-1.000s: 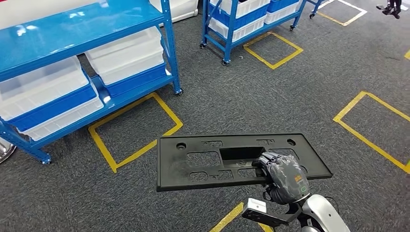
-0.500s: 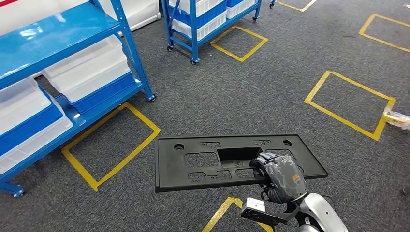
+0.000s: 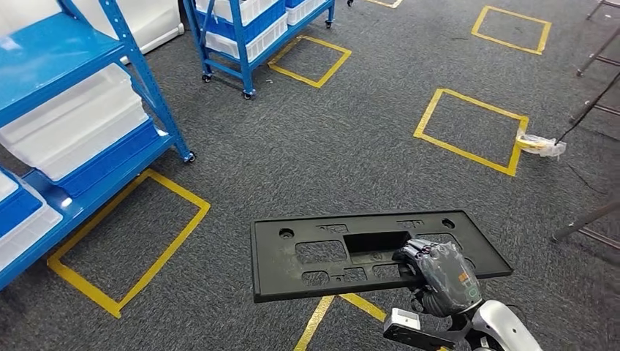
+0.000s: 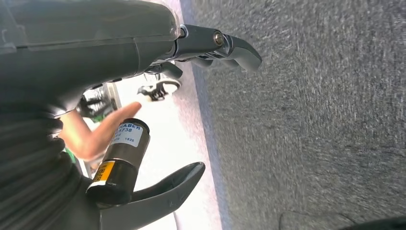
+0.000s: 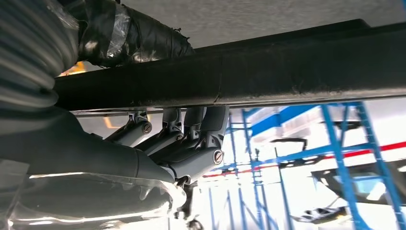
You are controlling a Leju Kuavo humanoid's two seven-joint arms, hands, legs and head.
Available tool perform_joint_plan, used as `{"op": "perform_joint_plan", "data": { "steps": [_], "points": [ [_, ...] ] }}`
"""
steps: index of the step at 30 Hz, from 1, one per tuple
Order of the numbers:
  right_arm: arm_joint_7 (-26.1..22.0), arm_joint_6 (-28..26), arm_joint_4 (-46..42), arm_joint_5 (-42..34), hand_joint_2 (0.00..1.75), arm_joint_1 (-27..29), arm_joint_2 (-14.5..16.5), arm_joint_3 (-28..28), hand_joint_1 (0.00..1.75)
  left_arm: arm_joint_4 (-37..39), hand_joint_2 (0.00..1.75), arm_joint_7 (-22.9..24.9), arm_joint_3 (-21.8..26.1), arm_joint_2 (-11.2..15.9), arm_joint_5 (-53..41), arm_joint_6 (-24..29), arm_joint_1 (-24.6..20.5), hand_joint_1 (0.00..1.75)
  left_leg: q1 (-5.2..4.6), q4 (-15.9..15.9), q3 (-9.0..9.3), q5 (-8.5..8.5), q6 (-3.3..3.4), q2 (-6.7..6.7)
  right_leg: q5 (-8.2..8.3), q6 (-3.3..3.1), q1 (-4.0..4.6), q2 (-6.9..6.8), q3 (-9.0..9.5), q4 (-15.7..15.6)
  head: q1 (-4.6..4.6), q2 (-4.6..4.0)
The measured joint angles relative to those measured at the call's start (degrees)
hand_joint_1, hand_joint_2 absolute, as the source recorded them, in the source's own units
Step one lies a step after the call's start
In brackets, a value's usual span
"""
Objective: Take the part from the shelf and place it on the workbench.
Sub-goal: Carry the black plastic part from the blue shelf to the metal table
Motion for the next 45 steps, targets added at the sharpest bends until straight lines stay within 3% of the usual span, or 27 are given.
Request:
{"op": "perform_joint_plan", "data": {
  "steps": [2,3,5,6,8,10,12,13,14,16,17,19,21,23,25,27,28,29,31,33,34,36,38,40,42,43,45],
  "points": [
    [0.0,-0.1,-0.1,0.5,1.75,-0.1,-0.4,-0.5,1.75,0.0,1.75,-0.1,0.0,0.0,0.0,0.1,0.0,0.00,-0.29,0.2,0.24,-0.41,-0.51,1.06,1.98,-0.64,0.50,-1.91,3.56,-6.5,-0.03,0.00],
    [0.2,-0.3,-0.2,1.3,1.75,-0.2,-0.6,-0.8,1.75,0.0,1.75,-0.1,0.0,0.0,0.0,0.1,-0.1,0.00,-0.43,0.2,0.33,-0.58,-0.75,1.53,2.14,-0.99,0.76,-2.35,4.15,-7.8,-0.05,0.00],
    [0.9,-1.0,-0.4,3.9,1.75,-0.5,-1.0,-1.3,1.75,0.0,1.75,-0.1,0.0,0.0,0.0,0.2,-0.3,0.00,-0.52,0.2,0.52,-0.79,-1.17,2.47,2.18,-1.62,0.90,-1.26,3.95,-8.0,-0.09,0.00],
    [1.3,-1.3,-0.5,5.2,1.75,-0.5,-1.2,-1.5,1.75,0.0,1.75,-0.1,0.0,0.0,0.0,0.2,-0.4,0.00,-0.44,0.5,0.54,-1.14,-1.43,2.19,2.29,-1.91,0.79,-0.72,3.96,-8.2,-0.08,0.00],
    [2.2,-1.8,-0.6,7.3,1.75,-1.0,-1.6,-2.1,1.75,0.0,1.75,-0.1,0.0,0.0,0.0,0.2,-0.4,0.00,-0.21,3.4,-0.67,-3.26,-1.93,-0.22,2.57,-2.71,0.47,0.36,4.02,-8.6,-0.08,0.00],
    [3.0,-2.4,-0.7,8.7,1.75,-1.7,-1.8,-2.5,1.75,0.0,1.75,-0.1,0.0,0.0,0.0,0.3,-0.3,0.00,-0.02,10.7,-4.15,-6.97,-2.20,-2.84,2.69,-3.20,0.41,1.47,3.93,-8.6,-0.10,0.00],
    [3.7,-3.0,-0.7,10.2,1.75,-2.2,-2.0,-3.0,1.75,0.0,1.75,-0.1,0.0,-0.1,0.0,0.2,-0.2,0.00,0.04,16.9,-7.43,-8.71,-2.35,-3.39,2.71,-3.30,0.44,2.84,3.85,-8.5,-0.11,0.00],
    [4.1,-3.3,-0.6,11.1,1.75,-2.4,-2.2,-3.3,1.75,0.0,1.75,0.0,0.0,-0.1,0.0,0.2,-0.1,0.00,0.11,17.2,-7.83,-7.86,-2.37,-3.45,2.69,-3.27,0.43,3.59,3.84,-8.3,-0.11,0.00],
    [4.6,-3.7,-0.6,12.2,1.75,-2.8,-2.3,-3.8,1.75,0.0,1.75,0.0,0.0,-0.1,0.0,0.2,-0.1,0.00,0.21,15.1,-7.16,-5.95,-2.35,-3.65,2.64,-3.20,0.40,4.35,3.84,-8.2,-0.11,0.00],
    [5.4,-4.5,-0.5,14.1,1.75,-3.8,-2.7,-5.0,1.75,0.0,1.75,0.1,0.0,-0.1,0.0,0.2,-0.1,0.00,0.52,7.6,-4.13,-1.75,-2.21,-5.69,2.45,-2.84,0.37,5.80,3.69,-7.7,-0.10,0.00],
    [5.8,-4.8,-0.4,14.7,1.75,-4.5,-2.9,-5.6,1.75,0.0,1.75,0.1,0.0,-0.2,0.0,0.2,-0.1,0.00,0.66,4.6,-2.95,-0.62,-2.09,-6.91,2.39,-2.53,0.35,6.48,3.44,-7.3,-0.08,0.00],
    [6.1,-5.2,-0.2,15.3,1.75,-5.9,-3.3,-7.1,1.75,0.0,1.75,0.2,0.0,-0.2,0.0,0.2,-0.1,0.00,0.61,2.3,-2.05,-0.36,-1.73,-8.11,2.58,-1.67,0.23,7.78,2.81,-7.1,-0.06,0.00],
    [6.3,-5.2,-0.1,15.8,1.75,-6.7,-3.6,-8.3,1.75,0.0,1.75,0.2,0.0,-0.3,0.0,0.1,-0.3,0.00,0.47,1.9,-1.86,0.01,-0.97,-6.88,2.86,-0.83,-0.09,8.53,2.40,-7.0,-0.06,0.00],
    [6.6,-5.2,0.2,16.5,1.75,-7.4,-4.0,-9.6,1.75,0.0,1.75,0.2,0.1,-0.3,0.0,0.0,-0.3,0.00,0.46,1.2,-1.72,0.51,-0.05,-5.47,1.43,-0.37,0.03,6.15,1.21,-4.7,0.01,0.00],
    [6.9,-5.2,0.7,16.9,1.75,-8.6,-4.2,-11.4,1.75,0.0,1.75,0.2,0.1,-0.3,0.0,-0.1,-0.2,0.00,0.24,1.0,-1.80,0.70,0.43,-4.00,-2.07,-0.12,0.23,2.78,-1.77,1.8,0.08,0.00],
    [6.9,-5.1,1.4,16.9,1.75,-9.6,-4.2,-13.1,1.75,0.0,1.75,0.2,0.1,-0.3,0.0,-0.1,-0.2,0.00,0.01,1.0,-1.90,0.65,0.56,-2.55,-4.41,0.05,0.18,1.73,-4.47,7.6,0.08,0.00],
    [6.9,-5.1,1.7,16.9,1.75,-9.8,-4.2,-13.8,1.75,0.0,1.75,0.2,0.1,-0.3,0.0,-0.2,-0.1,0.00,-0.03,1.0,-1.90,0.58,0.57,-1.86,-4.12,0.06,0.16,1.56,-4.58,8.1,0.08,0.00],
    [6.9,-5.1,2.0,16.9,1.75,-10.0,-4.3,-14.3,1.75,0.0,1.75,0.2,0.1,-0.3,0.0,-0.2,-0.2,0.00,-0.05,1.0,-1.83,0.49,0.53,-1.16,-2.80,0.02,0.17,1.28,-3.54,6.3,0.09,0.00],
    [6.9,-5.1,2.4,16.9,1.75,-10.4,-4.3,-15.0,1.75,0.0,1.75,0.1,0.1,-0.3,0.0,-0.2,-0.2,0.00,-0.15,1.1,-1.56,0.17,0.25,0.09,0.62,-0.22,0.38,-0.76,0.62,-1.4,0.09,0.00],
    [6.8,-5.1,2.7,16.9,1.75,-10.7,-4.4,-15.2,1.75,0.0,1.75,0.1,0.1,-0.4,0.0,-0.2,-0.2,0.00,-0.47,1.2,-1.36,-0.17,-0.18,1.06,2.17,-0.84,0.90,-2.46,3.23,-6.7,0.04,0.00],
    [6.8,-5.1,2.8,16.9,1.75,-10.8,-4.4,-15.3,1.75,0.0,1.75,0.1,0.1,-0.4,0.0,-0.2,-0.3,0.00,-0.61,1.2,-1.29,-0.28,-0.37,1.53,2.05,-1.17,1.17,-2.54,3.34,-7.3,0.02,0.00],
    [6.8,-5.1,3.0,16.9,1.75,-10.8,-4.5,-15.5,1.75,0.0,1.75,0.1,0.1,-0.4,0.0,-0.2,-0.4,0.00,-0.63,1.2,-1.13,-0.58,-0.87,2.24,2.27,-1.83,1.16,-1.20,3.19,-7.5,-0.02,0.00],
    [6.8,-5.1,3.0,16.9,1.75,-11.0,-4.6,-15.6,1.75,0.0,1.75,0.1,0.1,-0.5,0.0,-0.2,-0.5,0.00,-0.42,3.0,-1.71,-2.09,-1.41,0.43,2.46,-2.65,0.86,-0.02,3.31,-7.8,-0.02,0.00],
    [6.8,-5.1,3.1,16.9,1.75,-11.2,-4.6,-15.7,1.75,0.0,1.75,0.1,0.1,-0.5,0.0,-0.2,-0.3,0.00,-0.24,9.3,-4.56,-5.39,-1.62,-2.42,2.55,-3.26,0.77,1.11,3.40,-7.9,-0.04,0.00],
    [6.8,-5.1,3.2,16.9,1.75,-11.2,-4.6,-15.7,1.75,0.0,1.75,0.1,0.1,-0.5,0.0,-0.2,-0.2,0.00,-0.23,16.6,-8.40,-7.83,-1.58,-3.28,2.54,-3.46,0.92,2.49,3.39,-7.8,-0.05,0.00],
    [6.7,-5.1,3.3,16.9,1.75,-11.2,-4.6,-15.7,1.75,0.0,1.75,0.1,0.1,-0.5,0.0,-0.2,-0.2,0.00,-0.23,18.0,-9.43,-7.59,-1.48,-3.37,2.53,-3.51,0.99,3.26,3.40,-7.8,-0.05,0.00],
    [6.7,-5.1,3.4,16.9,1.75,-11.2,-4.6,-15.7,1.75,0.0,1.75,0.1,0.1,-0.5,0.0,-0.2,-0.2,0.00,-0.24,14.0,-8.25,-3.94,-1.07,-3.85,2.50,-3.50,1.04,4.84,3.45,-7.6,-0.05,0.00]
  ]
}}
